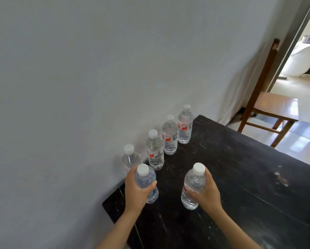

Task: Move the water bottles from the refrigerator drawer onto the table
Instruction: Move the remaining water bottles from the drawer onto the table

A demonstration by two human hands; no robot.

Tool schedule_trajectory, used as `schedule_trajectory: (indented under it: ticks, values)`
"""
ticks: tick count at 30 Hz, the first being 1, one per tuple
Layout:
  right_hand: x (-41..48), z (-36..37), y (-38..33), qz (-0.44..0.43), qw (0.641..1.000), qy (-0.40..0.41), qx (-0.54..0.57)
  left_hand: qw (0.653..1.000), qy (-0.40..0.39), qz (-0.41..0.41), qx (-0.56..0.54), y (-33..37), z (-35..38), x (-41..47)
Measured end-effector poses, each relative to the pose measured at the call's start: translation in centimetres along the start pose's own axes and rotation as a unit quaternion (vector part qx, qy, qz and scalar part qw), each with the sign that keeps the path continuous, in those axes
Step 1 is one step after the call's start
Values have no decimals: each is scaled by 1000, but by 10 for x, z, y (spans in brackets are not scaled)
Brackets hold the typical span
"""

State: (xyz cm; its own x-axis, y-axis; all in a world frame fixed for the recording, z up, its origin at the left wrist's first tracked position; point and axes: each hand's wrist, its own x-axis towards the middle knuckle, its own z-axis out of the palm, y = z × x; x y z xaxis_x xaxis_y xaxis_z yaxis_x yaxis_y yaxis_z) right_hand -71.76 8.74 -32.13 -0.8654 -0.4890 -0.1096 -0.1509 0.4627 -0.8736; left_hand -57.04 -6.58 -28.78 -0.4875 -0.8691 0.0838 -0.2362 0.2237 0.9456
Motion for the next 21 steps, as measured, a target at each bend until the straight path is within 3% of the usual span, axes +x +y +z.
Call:
schedule_trajectory:
  ticks: [11,21]
  values:
    - [23,17,-17,-47,996,-41,-59,999,-35,2,18,-22,10,19]
    - [63,52,-41,-60,996,-67,-10,999,-48,-16,14,-30,11,22]
